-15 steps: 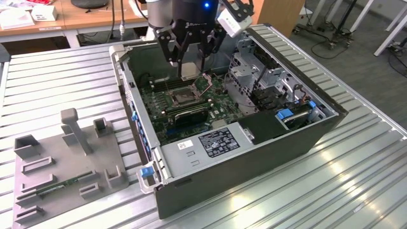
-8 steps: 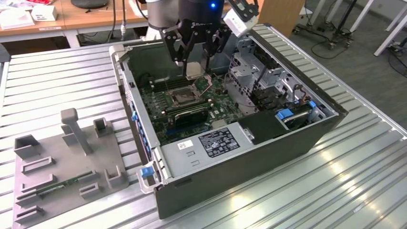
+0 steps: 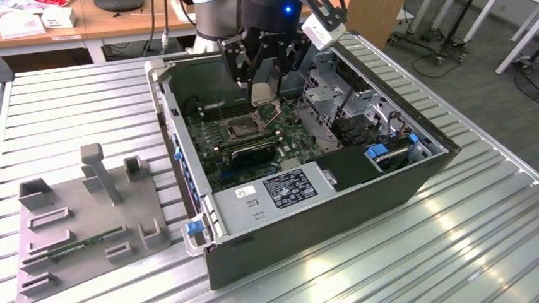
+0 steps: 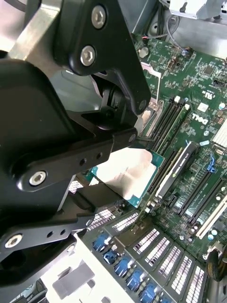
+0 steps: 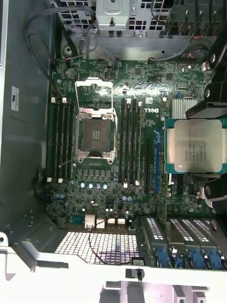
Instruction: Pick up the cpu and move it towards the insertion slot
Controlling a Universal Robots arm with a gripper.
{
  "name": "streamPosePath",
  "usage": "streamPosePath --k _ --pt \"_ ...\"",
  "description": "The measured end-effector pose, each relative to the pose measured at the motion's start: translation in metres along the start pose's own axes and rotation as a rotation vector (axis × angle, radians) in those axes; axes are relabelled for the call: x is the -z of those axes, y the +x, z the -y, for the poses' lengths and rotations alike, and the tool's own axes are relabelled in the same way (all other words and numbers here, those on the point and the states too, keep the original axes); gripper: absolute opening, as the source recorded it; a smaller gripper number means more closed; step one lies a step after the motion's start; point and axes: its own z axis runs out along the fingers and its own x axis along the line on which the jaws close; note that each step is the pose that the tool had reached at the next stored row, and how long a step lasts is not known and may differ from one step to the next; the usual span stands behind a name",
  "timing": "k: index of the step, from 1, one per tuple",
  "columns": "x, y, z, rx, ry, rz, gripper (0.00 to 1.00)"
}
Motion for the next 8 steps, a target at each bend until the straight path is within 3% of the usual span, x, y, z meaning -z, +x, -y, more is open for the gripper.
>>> streamPosePath --k 8 --pt "-0.0002 -0.0002 0.0000 0.000 -0.0001 0.0000 0.54"
